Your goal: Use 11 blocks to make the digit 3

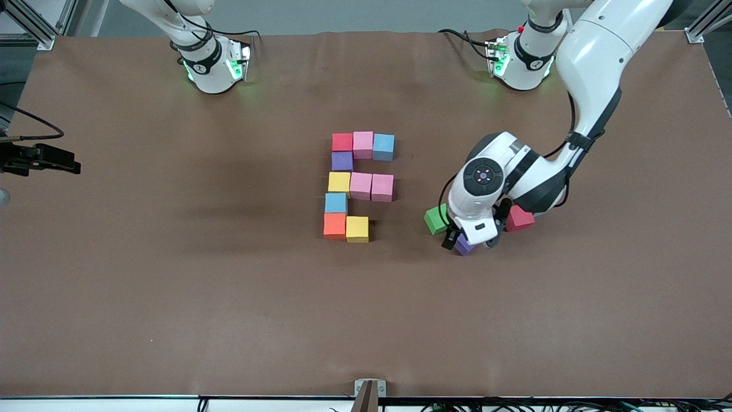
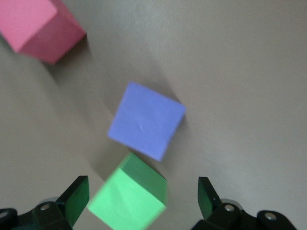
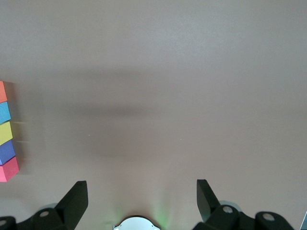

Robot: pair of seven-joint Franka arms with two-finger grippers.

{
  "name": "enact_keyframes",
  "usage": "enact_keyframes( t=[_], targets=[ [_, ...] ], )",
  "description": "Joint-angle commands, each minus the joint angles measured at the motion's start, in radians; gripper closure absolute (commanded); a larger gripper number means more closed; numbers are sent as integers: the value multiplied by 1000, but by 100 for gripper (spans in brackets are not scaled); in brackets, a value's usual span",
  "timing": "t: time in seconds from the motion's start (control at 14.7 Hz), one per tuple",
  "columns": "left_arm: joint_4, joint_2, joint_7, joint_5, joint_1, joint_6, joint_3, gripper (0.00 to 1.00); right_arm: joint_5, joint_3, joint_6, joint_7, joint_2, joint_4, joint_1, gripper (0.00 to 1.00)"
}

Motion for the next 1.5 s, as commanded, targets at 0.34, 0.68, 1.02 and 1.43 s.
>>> enact_keyframes(
  t=[0.34,0.68,1.02,1.43],
  targets=[
    [-116,-41,204,65,75,127,-2,0,22,-118,-12,3,-79,-44,133,0],
    [-107,17,212,123,80,194,4,0,28,-118,81,3,-177,-186,141,0],
    [-101,48,244,150,101,220,4,0,28,-116,149,-2,-262,-285,133,0],
    [-56,89,236,154,95,232,7,56,28,-113,120,2,-300,-292,135,0]
  ],
)
